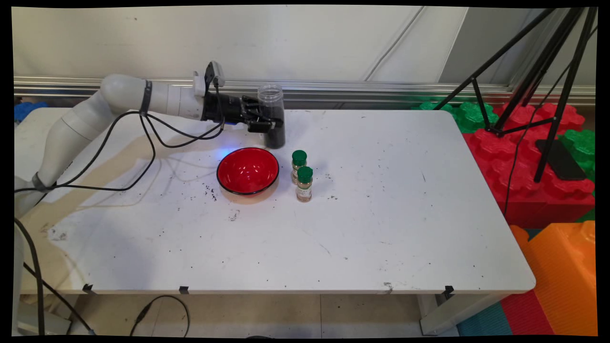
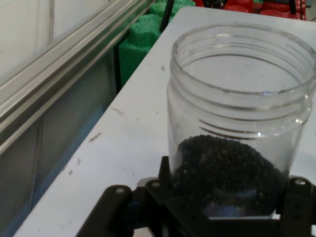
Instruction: Pour the black seasoning powder in the red bowl
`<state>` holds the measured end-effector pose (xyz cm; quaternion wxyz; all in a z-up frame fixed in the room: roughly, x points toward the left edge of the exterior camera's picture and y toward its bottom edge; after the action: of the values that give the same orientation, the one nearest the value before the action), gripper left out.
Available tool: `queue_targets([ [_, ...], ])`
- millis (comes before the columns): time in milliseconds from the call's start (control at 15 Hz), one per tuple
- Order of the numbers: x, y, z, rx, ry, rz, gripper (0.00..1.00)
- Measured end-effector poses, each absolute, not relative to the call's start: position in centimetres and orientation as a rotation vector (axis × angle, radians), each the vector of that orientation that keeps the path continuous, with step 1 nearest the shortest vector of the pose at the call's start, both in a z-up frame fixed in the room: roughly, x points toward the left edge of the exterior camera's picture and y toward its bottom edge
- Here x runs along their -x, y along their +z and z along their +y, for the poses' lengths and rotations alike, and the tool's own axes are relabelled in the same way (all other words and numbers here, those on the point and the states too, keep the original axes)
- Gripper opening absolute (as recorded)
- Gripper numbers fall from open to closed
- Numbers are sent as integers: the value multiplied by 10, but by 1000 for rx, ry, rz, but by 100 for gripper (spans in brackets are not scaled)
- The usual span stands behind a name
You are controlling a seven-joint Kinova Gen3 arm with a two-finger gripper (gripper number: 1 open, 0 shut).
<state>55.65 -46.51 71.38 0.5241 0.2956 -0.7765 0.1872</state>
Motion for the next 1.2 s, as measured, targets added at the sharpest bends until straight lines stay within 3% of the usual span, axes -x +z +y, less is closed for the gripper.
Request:
queue_targets([
  [667,-564,732,-463,-707,468,-1834,0],
  [1200,-582,778,-457,-711,511,-1814,0],
])
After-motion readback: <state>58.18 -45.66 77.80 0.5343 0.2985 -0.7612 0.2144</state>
